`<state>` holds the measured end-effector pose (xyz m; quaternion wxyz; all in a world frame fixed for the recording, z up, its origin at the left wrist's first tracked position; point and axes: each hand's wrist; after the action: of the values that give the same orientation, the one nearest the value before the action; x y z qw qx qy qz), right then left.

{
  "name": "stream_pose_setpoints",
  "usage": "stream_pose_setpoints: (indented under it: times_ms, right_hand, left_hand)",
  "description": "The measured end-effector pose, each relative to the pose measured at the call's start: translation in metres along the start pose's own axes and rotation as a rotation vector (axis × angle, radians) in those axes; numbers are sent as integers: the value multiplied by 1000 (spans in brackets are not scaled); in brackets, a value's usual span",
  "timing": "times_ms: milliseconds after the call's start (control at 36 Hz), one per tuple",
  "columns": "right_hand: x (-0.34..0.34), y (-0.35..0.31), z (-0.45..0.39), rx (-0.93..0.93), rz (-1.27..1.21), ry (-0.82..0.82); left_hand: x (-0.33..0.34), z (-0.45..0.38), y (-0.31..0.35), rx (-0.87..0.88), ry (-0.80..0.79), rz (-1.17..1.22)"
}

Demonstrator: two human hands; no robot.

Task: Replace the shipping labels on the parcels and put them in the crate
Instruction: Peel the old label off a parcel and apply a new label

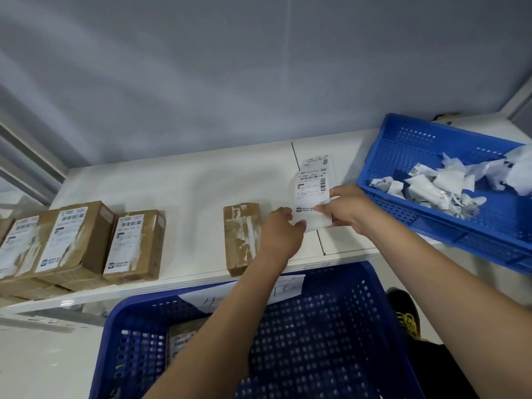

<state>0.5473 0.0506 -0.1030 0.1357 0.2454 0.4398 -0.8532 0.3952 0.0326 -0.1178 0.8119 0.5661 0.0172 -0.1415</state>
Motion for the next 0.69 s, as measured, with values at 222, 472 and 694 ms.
stream_pose_setpoints:
  times_ms: [222, 472, 694]
  right_hand:
    - [-12, 4, -3, -7, 62, 47]
    - [-10, 7, -3, -239, 478, 245]
    - [-6, 15, -3, -419, 685, 98]
  left_hand:
    - [22, -5, -12, -185, 125, 413]
    - [30, -9, -16, -237, 163, 582]
    - [33, -13, -24, -232, 142, 650]
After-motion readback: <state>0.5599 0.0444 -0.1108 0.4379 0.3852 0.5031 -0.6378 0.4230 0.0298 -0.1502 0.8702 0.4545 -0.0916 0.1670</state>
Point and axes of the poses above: each hand's wrist, its own z-axis away from the middle knuckle, its own x-axis out of the palm, y = z × x, and after that the axes turned 14 degrees about z, right-handed
